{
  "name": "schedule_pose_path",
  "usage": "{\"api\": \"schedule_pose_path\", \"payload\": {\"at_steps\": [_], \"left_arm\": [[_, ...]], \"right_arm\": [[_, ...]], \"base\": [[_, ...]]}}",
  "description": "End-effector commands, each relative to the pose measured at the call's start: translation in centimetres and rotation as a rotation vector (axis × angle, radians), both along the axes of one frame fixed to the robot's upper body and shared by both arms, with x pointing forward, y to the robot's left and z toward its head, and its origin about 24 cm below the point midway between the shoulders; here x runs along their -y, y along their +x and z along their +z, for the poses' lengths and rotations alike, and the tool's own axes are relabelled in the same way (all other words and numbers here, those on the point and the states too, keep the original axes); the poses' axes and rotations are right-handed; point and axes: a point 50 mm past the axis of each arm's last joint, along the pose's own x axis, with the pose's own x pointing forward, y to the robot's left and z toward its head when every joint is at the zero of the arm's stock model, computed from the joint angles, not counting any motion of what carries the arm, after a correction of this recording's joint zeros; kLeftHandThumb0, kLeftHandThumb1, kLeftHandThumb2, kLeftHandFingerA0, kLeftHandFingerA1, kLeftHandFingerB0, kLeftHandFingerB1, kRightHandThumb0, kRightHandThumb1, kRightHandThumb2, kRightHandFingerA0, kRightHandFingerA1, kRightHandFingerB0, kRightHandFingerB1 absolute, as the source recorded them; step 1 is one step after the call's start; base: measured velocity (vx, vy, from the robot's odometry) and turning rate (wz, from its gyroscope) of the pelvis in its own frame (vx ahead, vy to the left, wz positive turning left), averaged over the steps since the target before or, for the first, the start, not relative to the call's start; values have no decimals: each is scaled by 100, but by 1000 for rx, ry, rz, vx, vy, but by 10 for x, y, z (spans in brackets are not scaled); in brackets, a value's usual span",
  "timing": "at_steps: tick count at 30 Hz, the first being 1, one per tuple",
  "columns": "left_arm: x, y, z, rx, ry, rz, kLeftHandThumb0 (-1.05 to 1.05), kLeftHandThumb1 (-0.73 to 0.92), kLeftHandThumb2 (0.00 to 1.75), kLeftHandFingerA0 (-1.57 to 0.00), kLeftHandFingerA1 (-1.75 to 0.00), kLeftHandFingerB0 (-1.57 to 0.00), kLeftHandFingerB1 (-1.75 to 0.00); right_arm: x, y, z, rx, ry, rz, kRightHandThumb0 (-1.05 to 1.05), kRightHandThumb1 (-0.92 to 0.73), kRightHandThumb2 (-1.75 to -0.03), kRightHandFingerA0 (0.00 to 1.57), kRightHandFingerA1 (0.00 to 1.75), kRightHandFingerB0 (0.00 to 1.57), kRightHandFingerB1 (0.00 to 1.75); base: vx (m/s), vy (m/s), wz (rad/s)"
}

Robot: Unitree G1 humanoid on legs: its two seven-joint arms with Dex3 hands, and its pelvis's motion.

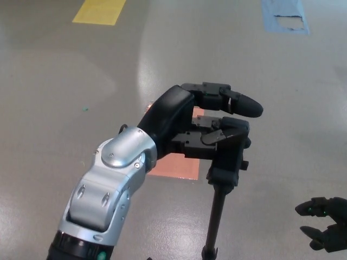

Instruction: The robot uses its left hand to grab the top of a phone stand kept on the floor and rotates it anti-clockwise

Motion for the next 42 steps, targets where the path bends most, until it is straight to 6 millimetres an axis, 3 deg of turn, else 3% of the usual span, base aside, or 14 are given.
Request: {"api": "schedule_pose_path", "payload": {"at_steps": [1,10,11,14,15,27,30,31,32,33,37,38,39,42], "left_arm": [[-5,4,-19,-381,-29,-62,-23,68,60,-102,-57,-86,-49],[-6,4,-18,-396,-20,-71,-23,67,60,-102,-57,-87,-48],[-6,5,-19,-401,-22,-73,-23,67,59,-102,-57,-88,-48],[-6,5,-20,-413,-30,-81,-23,68,60,-102,-58,-87,-49],[-6,5,-20,-414,-26,-77,-23,67,59,-103,-57,-88,-48],[-7,5,-20,-429,-22,-99,-24,66,59,-105,-57,-88,-48],[-7,3,-18,-438,-35,-100,-28,62,59,-102,-53,-75,-44],[-7,3,-18,-437,-49,-117,-31,62,58,-86,-50,-56,-38],[-7,2,-18,-433,-56,-130,-31,62,58,-86,-50,-56,-38],[-7,2,-17,-422,-70,-153,-35,62,59,-78,-48,-45,-35],[-8,2,-17,-404,-90,-184,-39,61,58,-69,-46,-38,-33],[-8,2,-16,-403,-95,-203,-62,48,77,-35,-47,-15,-37],[-8,2,-16,-398,-98,-221,-69,48,77,-22,-43,-10,-36],[-8,1,-16,-387,-105,-258,-70,49,76,-18,-42,-9,-36]], "right_arm": [[3,9,11,14,-23,-3,-52,-82,-64,55,39,13,26],[3,10,12,15,-29,3,-52,-81,-64,54,39,13,26],[3,10,12,15,-29,4,-61,-67,-88,49,52,8,37],[3,11,13,15,-28,6,-61,-67,-88,49,52,8,37],[3,11,13,14,-26,4,-53,-81,-64,55,39,13,25],[3,10,13,6,-17,12,-53,-81,-64,53,40,13,26],[3,10,13,10,-17,12,-53,-81,-64,56,40,13,26],[3,10,13,11,-19,10,-53,-81,-64,54,40,14,27],[3,10,13,10,-19,8,-53,-81,-64,54,40,14,27],[4,10,13,9,-19,7,-41,-59,-102,44,61,0,42],[4,10,14,10,-10,4,-41,-59,-102,44,61,0,42],[5,11,14,8,-23,6,-55,-80,-64,55,40,16,28],[5,11,14,7,-32,12,-55,-80,-64,57,40,16,28],[5,11,14,7,-43,25,-54,-81,-64,56,40,17,28]], "base": [[0,0,0],[0,0,0],[0,0,0],[0,0,0],[0,0,0],[0,0,0],[0,0,0],[0,0,0],[0,0,0],[0,0,0],[0,0,0],[0,0,0],[0,0,0],[0,0,0]]}}
